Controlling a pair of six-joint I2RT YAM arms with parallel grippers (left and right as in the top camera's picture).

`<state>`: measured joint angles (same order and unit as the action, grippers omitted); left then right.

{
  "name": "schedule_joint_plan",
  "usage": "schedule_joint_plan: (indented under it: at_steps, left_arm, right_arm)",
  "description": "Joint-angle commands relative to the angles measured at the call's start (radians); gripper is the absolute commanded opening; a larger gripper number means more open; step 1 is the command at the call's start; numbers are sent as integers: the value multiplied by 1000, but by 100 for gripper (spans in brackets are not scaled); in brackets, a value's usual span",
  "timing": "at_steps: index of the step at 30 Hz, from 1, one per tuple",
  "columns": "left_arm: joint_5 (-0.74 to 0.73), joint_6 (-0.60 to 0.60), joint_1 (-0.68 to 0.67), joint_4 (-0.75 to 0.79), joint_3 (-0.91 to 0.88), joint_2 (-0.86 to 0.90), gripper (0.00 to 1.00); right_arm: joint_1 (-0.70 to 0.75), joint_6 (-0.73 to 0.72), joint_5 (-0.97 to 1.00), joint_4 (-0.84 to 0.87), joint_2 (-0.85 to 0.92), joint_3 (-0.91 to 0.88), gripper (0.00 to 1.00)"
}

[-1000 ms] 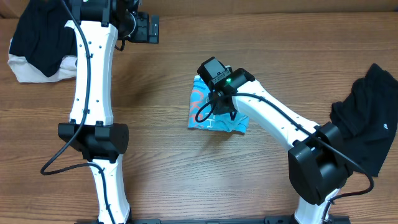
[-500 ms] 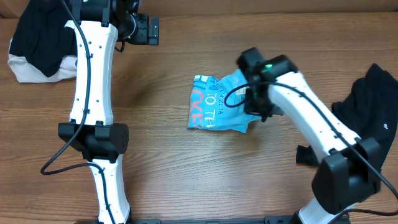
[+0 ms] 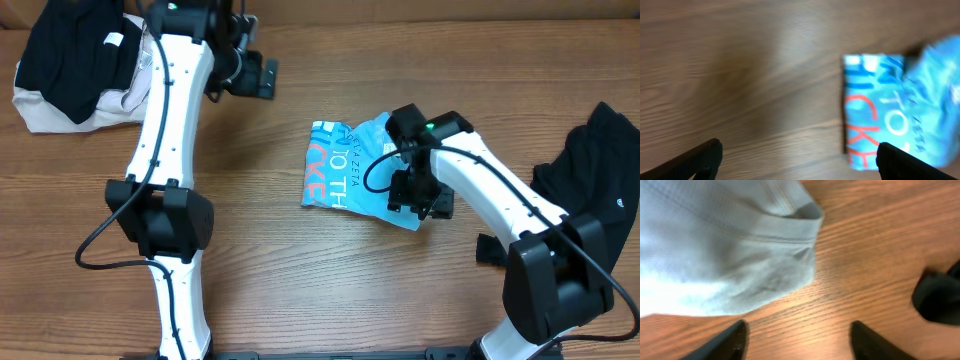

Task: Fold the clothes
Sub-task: 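Pat the folded shirt flat with the right gripper, left arm withdrawing, then lower the left gripper onto the folded blue shirt and grasp it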

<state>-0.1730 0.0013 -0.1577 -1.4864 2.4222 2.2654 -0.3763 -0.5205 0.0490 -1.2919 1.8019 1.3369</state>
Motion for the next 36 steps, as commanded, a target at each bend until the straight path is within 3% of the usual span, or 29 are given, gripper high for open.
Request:
schedule_joint_plan:
  at_steps: [1, 5, 8, 20, 31, 36]
  left_arm:
    - [-163, 72, -46, 16, -53, 4, 100]
    - [-243, 118, -117, 22, -106, 4, 100]
    - [-243, 140, -176, 38, -156, 4, 100]
    - [-220, 239, -348, 199, -447, 4, 100]
    - [217, 174, -343, 380, -664, 4, 100]
    - [531, 174, -313, 453, -681, 4, 100]
  right_arm:
    - [65, 21, -11, 3, -47, 74, 83]
    - [143, 66, -19, 3, -85, 134, 95]
    - [202, 84, -23, 10, -103, 146, 99]
    - [326, 136, -29, 22, -105, 146, 100]
    - [326, 136, -29, 51, -105, 146, 100]
    - [326, 136, -29, 57, -105, 146, 100]
